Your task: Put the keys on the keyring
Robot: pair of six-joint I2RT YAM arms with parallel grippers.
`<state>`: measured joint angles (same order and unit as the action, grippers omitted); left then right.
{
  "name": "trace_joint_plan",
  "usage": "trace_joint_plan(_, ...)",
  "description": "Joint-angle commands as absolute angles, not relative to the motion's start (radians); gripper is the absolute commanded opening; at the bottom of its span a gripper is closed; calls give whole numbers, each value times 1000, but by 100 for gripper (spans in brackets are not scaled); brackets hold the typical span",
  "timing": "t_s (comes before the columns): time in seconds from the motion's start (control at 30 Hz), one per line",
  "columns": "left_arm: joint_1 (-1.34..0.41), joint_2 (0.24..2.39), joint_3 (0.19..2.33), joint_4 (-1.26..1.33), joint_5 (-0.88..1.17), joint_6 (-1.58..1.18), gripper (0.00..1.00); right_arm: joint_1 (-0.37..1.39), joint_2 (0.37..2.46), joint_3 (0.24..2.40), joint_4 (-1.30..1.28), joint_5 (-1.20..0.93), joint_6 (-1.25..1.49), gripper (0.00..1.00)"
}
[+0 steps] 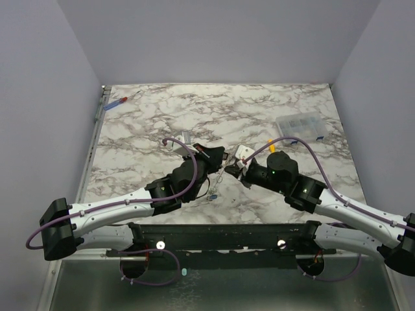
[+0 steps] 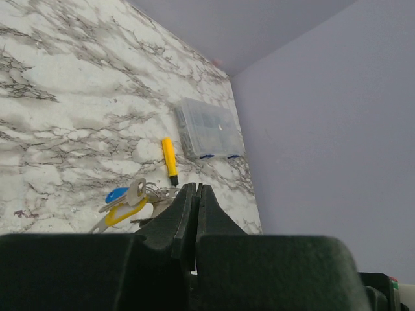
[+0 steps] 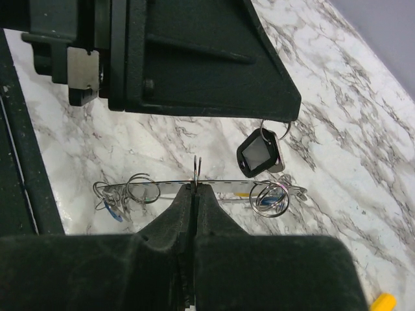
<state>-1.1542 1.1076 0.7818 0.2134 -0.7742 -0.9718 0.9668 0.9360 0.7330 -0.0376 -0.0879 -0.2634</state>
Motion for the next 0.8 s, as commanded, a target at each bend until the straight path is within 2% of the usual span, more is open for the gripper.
trace_joint_plan(0.0,-1160,1111,776,193,-771,-1021,0,968,942,744,75,-30,-285,1)
trace_joint_plan(0.43,-1160,1099,736,192,-716,-1059,0,968,949,708,136,65,-312,1)
trace_joint_plan(0.77,-1159,1081,719,193,-734,-1083,0,968,950,692,109,-15,-347,1)
